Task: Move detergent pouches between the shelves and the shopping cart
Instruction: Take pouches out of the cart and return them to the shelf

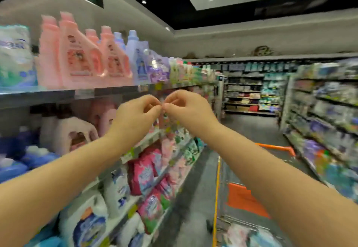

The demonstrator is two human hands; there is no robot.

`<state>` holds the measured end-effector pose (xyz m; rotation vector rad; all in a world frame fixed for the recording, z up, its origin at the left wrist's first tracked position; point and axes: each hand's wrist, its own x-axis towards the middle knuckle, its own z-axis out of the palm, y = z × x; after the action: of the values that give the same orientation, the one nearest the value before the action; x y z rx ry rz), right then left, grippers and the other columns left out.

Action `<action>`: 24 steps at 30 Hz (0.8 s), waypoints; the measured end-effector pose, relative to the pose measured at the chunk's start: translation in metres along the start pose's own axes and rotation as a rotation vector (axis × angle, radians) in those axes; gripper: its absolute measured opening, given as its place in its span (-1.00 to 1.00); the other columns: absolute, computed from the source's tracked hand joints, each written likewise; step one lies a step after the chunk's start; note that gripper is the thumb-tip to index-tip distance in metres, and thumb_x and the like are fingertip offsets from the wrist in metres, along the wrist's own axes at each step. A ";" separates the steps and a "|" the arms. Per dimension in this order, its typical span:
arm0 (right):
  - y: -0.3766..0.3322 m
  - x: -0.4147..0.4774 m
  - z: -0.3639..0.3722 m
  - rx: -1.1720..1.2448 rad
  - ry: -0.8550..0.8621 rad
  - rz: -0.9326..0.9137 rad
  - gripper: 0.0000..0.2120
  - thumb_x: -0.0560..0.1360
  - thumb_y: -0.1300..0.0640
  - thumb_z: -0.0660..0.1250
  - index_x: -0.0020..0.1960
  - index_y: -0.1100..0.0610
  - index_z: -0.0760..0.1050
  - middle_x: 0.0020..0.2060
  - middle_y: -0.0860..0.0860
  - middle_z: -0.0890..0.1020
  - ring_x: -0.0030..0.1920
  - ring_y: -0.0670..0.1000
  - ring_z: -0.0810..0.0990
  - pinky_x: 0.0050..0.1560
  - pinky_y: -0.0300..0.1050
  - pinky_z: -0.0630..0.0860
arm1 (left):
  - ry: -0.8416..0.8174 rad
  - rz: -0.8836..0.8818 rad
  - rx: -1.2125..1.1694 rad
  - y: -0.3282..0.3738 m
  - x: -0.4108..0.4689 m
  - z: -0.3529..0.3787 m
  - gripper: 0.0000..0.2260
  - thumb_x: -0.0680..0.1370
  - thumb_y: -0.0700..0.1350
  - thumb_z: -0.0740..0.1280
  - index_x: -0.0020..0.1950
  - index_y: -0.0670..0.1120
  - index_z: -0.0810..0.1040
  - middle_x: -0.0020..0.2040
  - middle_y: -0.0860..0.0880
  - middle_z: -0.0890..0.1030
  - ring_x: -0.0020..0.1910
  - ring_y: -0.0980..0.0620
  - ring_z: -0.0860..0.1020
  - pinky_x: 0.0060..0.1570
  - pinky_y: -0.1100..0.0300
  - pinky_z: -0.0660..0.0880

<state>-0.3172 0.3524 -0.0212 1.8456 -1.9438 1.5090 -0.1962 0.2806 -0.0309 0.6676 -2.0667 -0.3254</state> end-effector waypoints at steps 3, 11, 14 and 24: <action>0.062 -0.033 -0.045 -0.019 0.158 0.117 -0.95 0.49 0.09 0.33 -0.15 0.02 0.53 -0.33 -0.13 0.57 -0.26 -0.15 0.53 -0.16 -0.18 0.46 | -0.090 0.029 -0.208 0.039 0.005 0.088 -0.85 0.46 0.00 0.25 -0.12 0.00 0.58 -0.22 0.03 0.63 -0.16 0.03 0.55 -0.11 0.16 0.41; 0.226 -0.093 -0.130 -0.093 0.474 0.416 -0.98 0.47 0.13 0.36 -0.12 0.06 0.57 -0.24 -0.06 0.64 -0.14 -0.06 0.61 -0.01 -0.09 0.52 | -0.229 0.054 -0.577 0.109 0.006 0.304 -0.95 0.47 -0.03 0.25 -0.17 0.09 0.49 -0.28 0.19 0.55 -0.18 0.10 0.53 -0.13 0.26 0.39; 0.287 -0.110 -0.155 -0.084 0.502 0.518 -0.95 0.47 0.17 0.35 -0.13 0.04 0.56 -0.28 -0.15 0.59 -0.19 -0.15 0.57 -0.06 -0.29 0.46 | -0.288 -0.035 -0.646 0.122 0.002 0.378 -0.94 0.44 0.01 0.22 -0.23 0.13 0.46 -0.28 0.17 0.55 -0.22 0.16 0.53 -0.11 0.20 0.40; 0.457 -0.187 -0.157 0.010 0.400 0.904 -0.76 0.49 0.08 0.34 0.14 0.01 0.43 -0.10 -0.11 0.57 -0.12 -0.15 0.51 -0.10 -0.39 0.40 | -0.442 -0.518 -0.439 0.091 -0.069 0.541 -0.92 0.54 -0.12 0.25 -0.02 -0.02 0.53 -0.21 0.10 0.54 -0.16 0.08 0.49 -0.20 0.29 0.34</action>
<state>-0.7119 0.5004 -0.3230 0.5250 -2.6479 1.8492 -0.6477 0.3809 -0.3333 0.9039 -2.0868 -1.2792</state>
